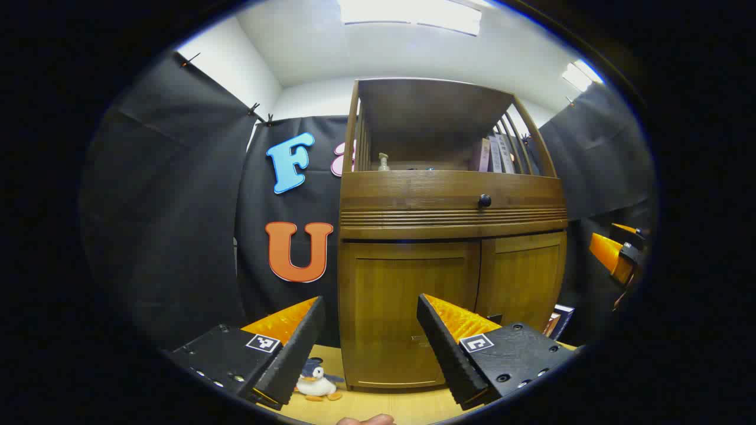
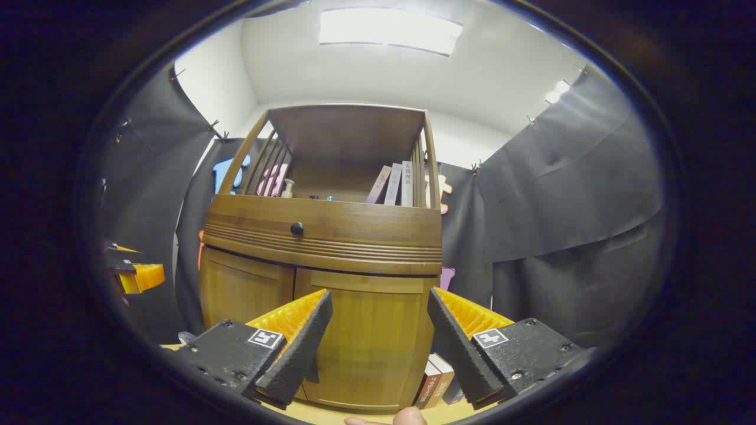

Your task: Open the right door of the double-door shoe cabinet with the right hand, and open the left door with the left hand.

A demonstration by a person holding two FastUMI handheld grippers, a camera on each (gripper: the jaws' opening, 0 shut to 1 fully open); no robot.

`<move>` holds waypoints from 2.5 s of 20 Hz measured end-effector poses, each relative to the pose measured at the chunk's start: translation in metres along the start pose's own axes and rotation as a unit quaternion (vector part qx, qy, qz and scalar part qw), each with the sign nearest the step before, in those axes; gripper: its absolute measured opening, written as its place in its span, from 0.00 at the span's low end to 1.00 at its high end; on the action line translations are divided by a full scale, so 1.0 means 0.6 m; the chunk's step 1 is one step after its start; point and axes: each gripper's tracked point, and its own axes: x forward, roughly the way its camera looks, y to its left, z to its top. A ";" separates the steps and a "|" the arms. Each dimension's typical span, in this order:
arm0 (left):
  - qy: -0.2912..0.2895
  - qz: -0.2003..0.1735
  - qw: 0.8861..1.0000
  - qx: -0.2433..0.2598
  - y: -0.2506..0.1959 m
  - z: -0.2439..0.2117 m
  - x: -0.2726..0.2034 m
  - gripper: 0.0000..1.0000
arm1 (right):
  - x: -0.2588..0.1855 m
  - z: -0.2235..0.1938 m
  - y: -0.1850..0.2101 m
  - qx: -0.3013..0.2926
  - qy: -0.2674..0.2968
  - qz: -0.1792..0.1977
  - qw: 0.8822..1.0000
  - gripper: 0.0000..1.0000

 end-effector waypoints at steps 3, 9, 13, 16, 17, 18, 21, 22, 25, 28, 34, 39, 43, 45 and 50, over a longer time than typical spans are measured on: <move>-0.008 0.004 1.000 0.009 -0.015 0.010 -0.006 0.95 | -0.004 0.005 0.009 0.009 -0.003 0.021 1.000 1.00; -0.009 0.006 1.000 -0.013 -0.037 0.019 -0.023 0.95 | -0.011 -0.001 0.011 0.015 0.005 0.046 0.999 1.00; -0.012 0.000 1.000 -0.012 -0.057 0.026 -0.027 0.95 | -0.013 -0.004 0.002 0.017 0.011 0.048 0.999 1.00; -0.014 -0.006 1.000 -0.011 -0.062 0.029 -0.026 0.95 | -0.010 -0.010 -0.003 0.021 0.017 0.049 0.998 1.00; -0.014 -0.007 1.000 -0.010 -0.064 0.030 -0.027 0.95 | -0.011 -0.012 -0.005 0.022 0.017 0.050 0.998 1.00; -0.015 -0.008 1.000 -0.008 -0.068 0.032 -0.028 0.95 | -0.011 -0.011 -0.006 0.022 0.018 0.049 0.998 1.00; -0.016 -0.007 1.000 -0.005 -0.076 0.036 -0.033 1.00 | -0.006 -0.014 -0.011 0.022 0.019 0.048 0.998 1.00; -0.016 -0.008 1.000 -0.005 -0.078 0.035 -0.033 1.00 | -0.005 -0.015 -0.011 0.022 0.020 0.048 0.998 1.00; -0.011 -0.005 1.000 0.000 -0.077 0.028 -0.035 1.00 | 0.000 -0.033 -0.004 0.023 0.031 0.050 0.998 1.00; -0.007 0.004 1.000 0.004 -0.071 0.026 -0.037 0.95 | 0.009 -0.058 0.010 0.021 0.052 0.057 0.997 1.00; -0.005 0.030 0.999 0.008 -0.037 0.020 -0.055 0.95 | 0.031 -0.094 0.051 0.022 0.076 0.079 0.994 1.00; -0.001 0.061 0.998 0.018 -0.005 0.017 -0.072 0.95 | 0.050 -0.145 0.080 0.023 0.115 0.094 0.989 1.00; 0.004 0.089 0.996 0.022 0.022 0.006 -0.093 0.95 | 0.073 -0.197 0.110 0.029 0.157 0.106 0.981 1.00; 0.007 0.103 0.994 0.022 0.037 0.005 -0.101 0.95 | 0.085 -0.218 0.123 0.031 0.172 0.111 0.978 1.00; 0.010 0.134 0.991 0.023 0.068 0.004 -0.120 0.95 | 0.107 -0.292 0.151 0.028 0.222 0.114 0.968 0.99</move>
